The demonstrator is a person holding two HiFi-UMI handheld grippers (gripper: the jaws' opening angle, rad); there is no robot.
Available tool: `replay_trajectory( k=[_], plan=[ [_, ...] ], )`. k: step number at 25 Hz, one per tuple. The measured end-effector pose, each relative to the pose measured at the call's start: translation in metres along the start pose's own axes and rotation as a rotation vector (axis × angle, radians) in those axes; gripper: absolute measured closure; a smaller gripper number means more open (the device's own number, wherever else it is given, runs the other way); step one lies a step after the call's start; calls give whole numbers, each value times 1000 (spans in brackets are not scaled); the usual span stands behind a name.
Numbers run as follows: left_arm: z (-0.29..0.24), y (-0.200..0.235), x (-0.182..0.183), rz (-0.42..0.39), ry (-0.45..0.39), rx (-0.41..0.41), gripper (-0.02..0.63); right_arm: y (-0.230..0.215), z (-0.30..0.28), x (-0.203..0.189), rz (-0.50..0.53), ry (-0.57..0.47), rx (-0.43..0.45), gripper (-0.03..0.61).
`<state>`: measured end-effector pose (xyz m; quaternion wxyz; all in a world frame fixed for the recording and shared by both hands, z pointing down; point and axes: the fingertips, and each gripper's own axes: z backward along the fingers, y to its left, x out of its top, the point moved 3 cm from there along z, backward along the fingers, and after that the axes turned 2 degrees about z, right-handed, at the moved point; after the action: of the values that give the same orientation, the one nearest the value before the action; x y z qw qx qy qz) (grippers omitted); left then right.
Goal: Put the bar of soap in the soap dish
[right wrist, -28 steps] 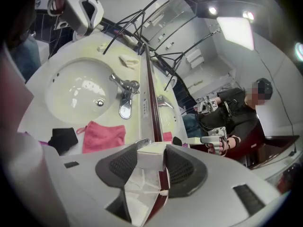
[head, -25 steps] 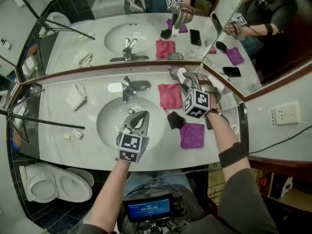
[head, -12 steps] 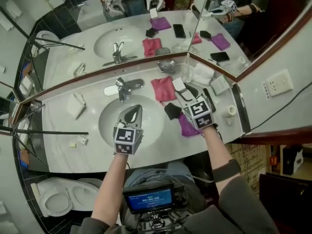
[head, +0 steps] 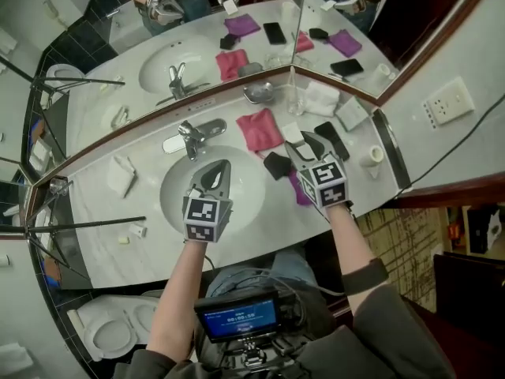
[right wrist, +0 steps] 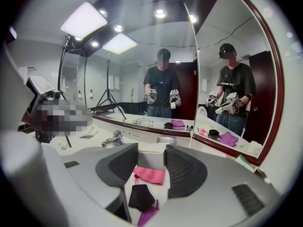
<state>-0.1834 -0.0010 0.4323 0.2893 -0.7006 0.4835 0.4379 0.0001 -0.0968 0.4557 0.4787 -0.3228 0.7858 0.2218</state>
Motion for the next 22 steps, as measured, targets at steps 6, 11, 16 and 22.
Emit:
replay_trajectory(
  k=[6,11,16,22],
  plan=[
    [-25,-14,8,-53,21,-52,614,-22,0,-39,-77,50,-53,379],
    [-50,-30,10,-75,36,-99,614,-45,-14,-84,-134,134,-78,379],
    [-73,-43,2,-72,54,-133,614,-64,-38,-139,-159,256,-85,379],
    [-88,-53,-3,-60,68,-147,614,-77,-60,-165,-181,305,-74,379]
  ],
)
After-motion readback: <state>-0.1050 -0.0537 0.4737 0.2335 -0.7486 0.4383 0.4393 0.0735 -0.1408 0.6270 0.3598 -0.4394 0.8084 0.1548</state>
